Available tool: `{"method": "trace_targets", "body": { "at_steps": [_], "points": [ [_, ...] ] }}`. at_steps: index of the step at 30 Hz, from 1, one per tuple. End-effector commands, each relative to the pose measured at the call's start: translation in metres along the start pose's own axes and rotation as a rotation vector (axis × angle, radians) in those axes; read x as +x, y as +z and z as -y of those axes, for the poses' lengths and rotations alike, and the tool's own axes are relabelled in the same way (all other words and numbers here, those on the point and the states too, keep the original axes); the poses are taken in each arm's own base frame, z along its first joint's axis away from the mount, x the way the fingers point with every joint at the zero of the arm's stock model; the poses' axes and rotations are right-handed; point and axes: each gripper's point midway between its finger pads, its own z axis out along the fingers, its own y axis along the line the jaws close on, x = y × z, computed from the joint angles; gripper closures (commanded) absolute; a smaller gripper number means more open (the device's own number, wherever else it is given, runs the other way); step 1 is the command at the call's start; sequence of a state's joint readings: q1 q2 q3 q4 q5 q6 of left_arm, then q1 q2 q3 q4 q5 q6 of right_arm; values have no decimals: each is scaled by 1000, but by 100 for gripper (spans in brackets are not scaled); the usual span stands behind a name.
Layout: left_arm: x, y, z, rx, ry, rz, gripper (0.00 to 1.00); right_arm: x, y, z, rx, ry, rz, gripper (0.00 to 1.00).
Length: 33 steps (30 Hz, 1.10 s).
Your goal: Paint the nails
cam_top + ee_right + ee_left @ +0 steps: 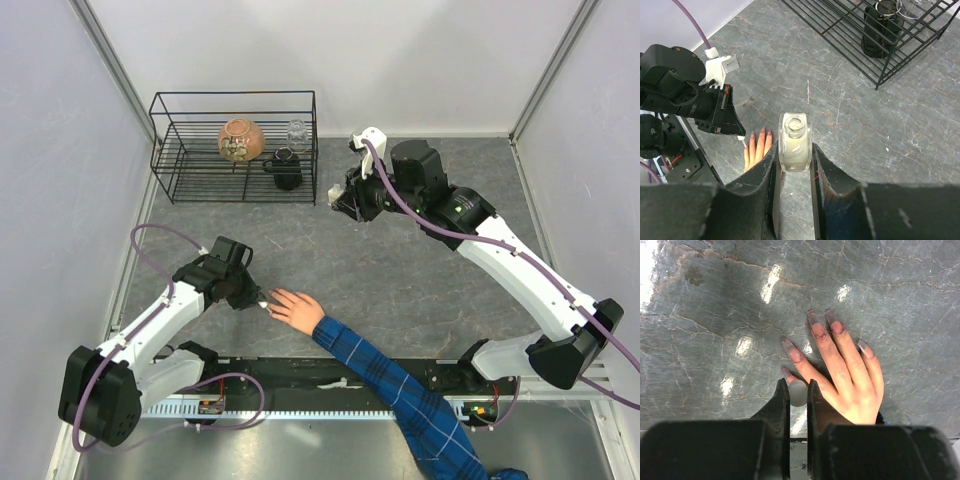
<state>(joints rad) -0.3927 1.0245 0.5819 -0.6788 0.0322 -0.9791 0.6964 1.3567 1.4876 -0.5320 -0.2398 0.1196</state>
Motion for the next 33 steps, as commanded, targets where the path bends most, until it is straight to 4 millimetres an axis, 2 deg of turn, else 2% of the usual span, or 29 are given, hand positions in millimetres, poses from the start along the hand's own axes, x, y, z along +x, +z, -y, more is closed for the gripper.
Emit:
{"method": "trace_targets", "body": {
  "at_steps": [1, 13, 33],
  "points": [
    [-1, 2, -2, -3, 23, 0, 98, -14, -1, -2, -16, 1, 43, 100],
    [0, 2, -10, -37, 17, -6, 98, -14, 0, 0, -16, 2, 40, 100],
    [-2, 6, -8, -25, 14, -3, 98, -11, 2, 0, -22, 10, 33, 100]
  ]
}}
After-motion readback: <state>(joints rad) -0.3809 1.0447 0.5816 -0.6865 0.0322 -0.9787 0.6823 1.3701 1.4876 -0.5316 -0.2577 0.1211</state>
